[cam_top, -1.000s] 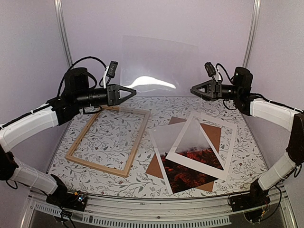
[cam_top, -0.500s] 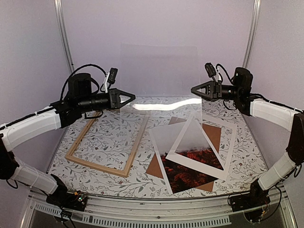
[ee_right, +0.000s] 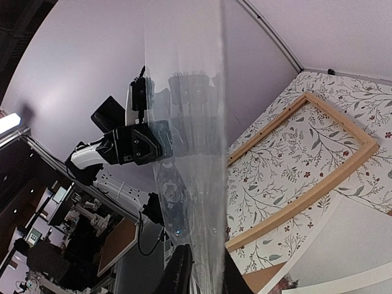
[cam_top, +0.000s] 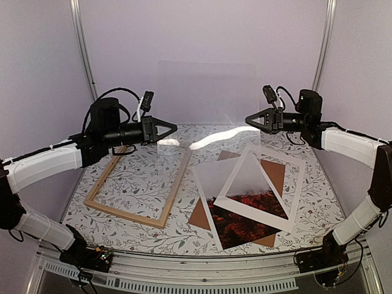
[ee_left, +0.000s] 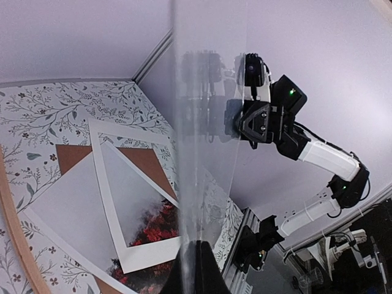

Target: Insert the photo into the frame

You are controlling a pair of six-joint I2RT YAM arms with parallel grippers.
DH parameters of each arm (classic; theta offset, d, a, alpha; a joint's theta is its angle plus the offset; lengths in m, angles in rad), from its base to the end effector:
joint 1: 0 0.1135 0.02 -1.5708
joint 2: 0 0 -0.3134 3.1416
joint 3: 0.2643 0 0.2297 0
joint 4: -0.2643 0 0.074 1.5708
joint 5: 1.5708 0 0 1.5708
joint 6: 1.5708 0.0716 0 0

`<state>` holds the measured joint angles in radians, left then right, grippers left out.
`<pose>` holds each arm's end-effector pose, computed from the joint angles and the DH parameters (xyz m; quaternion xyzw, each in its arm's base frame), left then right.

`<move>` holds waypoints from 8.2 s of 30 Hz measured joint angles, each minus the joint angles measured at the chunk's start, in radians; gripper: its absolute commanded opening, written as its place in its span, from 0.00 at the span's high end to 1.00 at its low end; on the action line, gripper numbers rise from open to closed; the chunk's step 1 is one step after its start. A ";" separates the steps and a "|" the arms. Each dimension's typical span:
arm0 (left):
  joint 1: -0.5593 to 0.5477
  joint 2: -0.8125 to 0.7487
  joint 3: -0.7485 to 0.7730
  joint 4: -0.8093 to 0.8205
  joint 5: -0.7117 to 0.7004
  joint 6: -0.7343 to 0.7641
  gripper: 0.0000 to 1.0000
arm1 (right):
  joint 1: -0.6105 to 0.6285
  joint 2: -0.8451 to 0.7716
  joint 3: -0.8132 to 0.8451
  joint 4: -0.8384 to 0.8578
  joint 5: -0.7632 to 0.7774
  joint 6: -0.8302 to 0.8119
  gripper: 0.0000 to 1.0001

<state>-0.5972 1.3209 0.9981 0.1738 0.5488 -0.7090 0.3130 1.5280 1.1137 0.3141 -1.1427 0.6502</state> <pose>0.2315 -0.2026 0.3837 0.1358 0.7382 -0.5447 0.3741 0.3005 0.1657 0.3819 -0.2529 0.6759 0.6168 0.3143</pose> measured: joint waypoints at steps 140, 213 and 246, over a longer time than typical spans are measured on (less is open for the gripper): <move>0.459 -0.061 -0.273 -0.394 -0.465 0.163 0.00 | 0.309 0.542 0.013 0.075 0.403 0.516 1.00; 0.289 0.023 -0.249 -0.387 -0.505 0.185 0.00 | 0.301 0.511 0.137 -0.314 0.530 0.170 1.00; 0.283 0.023 -0.247 -0.387 -0.512 0.185 0.00 | 0.301 0.488 0.138 -0.362 0.557 0.137 1.00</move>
<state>-0.3141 1.3434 0.7513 -0.2134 0.0364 -0.5243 0.6136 2.0159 1.2518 -0.0483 -0.5858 0.7868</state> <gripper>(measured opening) 0.996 0.016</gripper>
